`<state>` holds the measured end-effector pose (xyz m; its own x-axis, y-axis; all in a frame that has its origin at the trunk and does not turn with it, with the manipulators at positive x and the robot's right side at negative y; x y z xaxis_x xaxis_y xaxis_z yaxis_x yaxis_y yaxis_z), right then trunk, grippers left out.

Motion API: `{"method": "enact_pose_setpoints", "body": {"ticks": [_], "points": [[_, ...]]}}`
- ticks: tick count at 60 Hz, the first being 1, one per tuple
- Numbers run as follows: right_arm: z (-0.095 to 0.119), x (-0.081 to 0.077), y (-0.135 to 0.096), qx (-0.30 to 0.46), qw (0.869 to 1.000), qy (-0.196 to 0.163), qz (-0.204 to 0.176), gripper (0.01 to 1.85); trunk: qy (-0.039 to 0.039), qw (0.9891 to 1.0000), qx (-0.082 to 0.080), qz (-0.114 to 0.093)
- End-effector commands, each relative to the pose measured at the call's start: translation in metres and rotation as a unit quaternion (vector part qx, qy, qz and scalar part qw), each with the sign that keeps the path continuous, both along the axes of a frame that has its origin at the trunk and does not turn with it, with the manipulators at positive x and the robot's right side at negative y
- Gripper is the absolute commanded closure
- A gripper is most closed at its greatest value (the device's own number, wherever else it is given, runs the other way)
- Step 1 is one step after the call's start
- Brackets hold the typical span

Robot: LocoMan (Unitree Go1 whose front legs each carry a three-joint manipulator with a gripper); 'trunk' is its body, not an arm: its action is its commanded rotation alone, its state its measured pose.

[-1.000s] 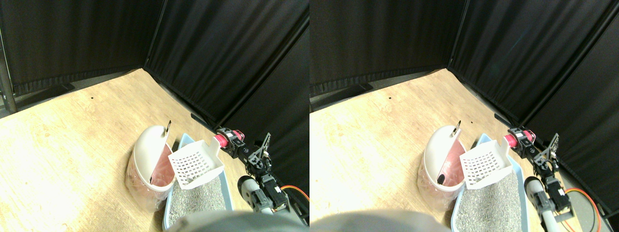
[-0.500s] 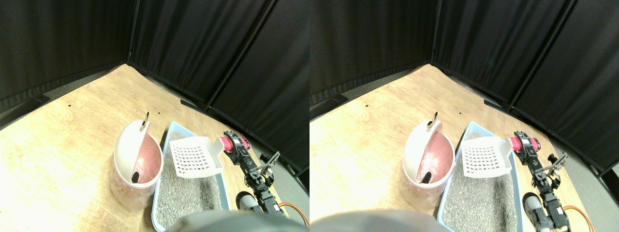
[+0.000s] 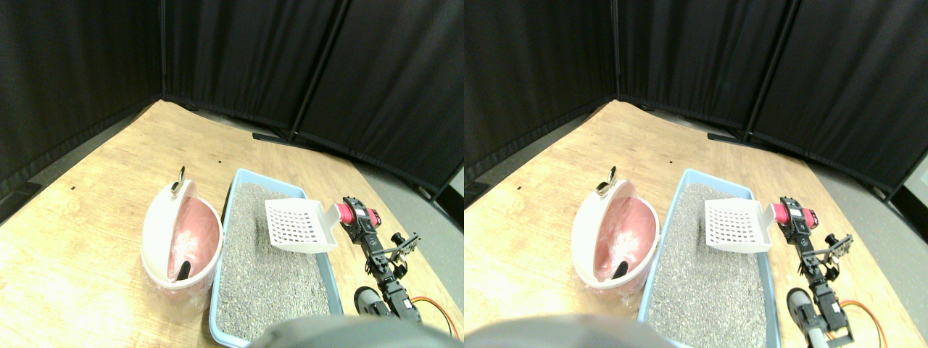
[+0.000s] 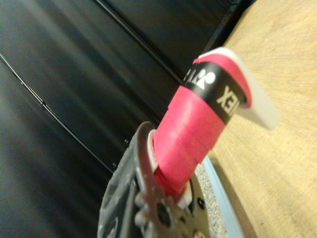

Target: Scoop (unimanual)

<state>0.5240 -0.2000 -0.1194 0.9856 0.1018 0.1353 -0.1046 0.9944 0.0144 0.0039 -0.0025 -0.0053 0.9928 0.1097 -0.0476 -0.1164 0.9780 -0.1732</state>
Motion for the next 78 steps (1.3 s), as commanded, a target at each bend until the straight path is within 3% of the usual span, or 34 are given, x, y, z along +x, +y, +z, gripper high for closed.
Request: {"method": "enact_pose_setpoints", "body": {"ticks": [1, 8, 18, 46, 53, 57, 68, 70, 78], "points": [[0.004, 0.004, -0.008, 0.004, 0.999, -0.038, 0.02, 1.8, -0.0114, 0.9997, 0.009, -0.018], [-0.007, 0.001, -0.02, 0.02, 0.999, -0.027, -0.02, 1.8, -0.0081, 0.9996, 0.013, -0.022], [-0.022, 0.003, -0.026, 0.03, 0.999, -0.027, -0.009, 1.8, -0.0072, 0.9996, 0.014, -0.022], [-0.048, -0.002, -0.023, 0.057, 0.998, -0.017, -0.035, 1.8, -0.0038, 0.9998, 0.009, -0.016], [-0.058, -0.002, -0.031, 0.064, 0.997, -0.005, -0.042, 1.8, -0.0011, 0.9999, 0.006, -0.015], [-0.063, -0.004, -0.033, 0.08, 0.994, 0.015, -0.067, 1.8, 0.0004, 0.9999, 0.004, -0.014], [-0.079, -0.009, -0.033, 0.083, 0.992, 0.058, -0.073, 1.8, 0.0031, 0.9999, -0.002, -0.012], [-0.083, -0.01, -0.032, 0.087, 0.989, 0.075, -0.091, 1.8, 0.0034, 0.9999, -0.004, -0.01], [-0.094, -0.014, -0.029, 0.091, 0.988, 0.087, -0.089, 1.8, 0.0041, 0.9999, -0.009, -0.005]]}}
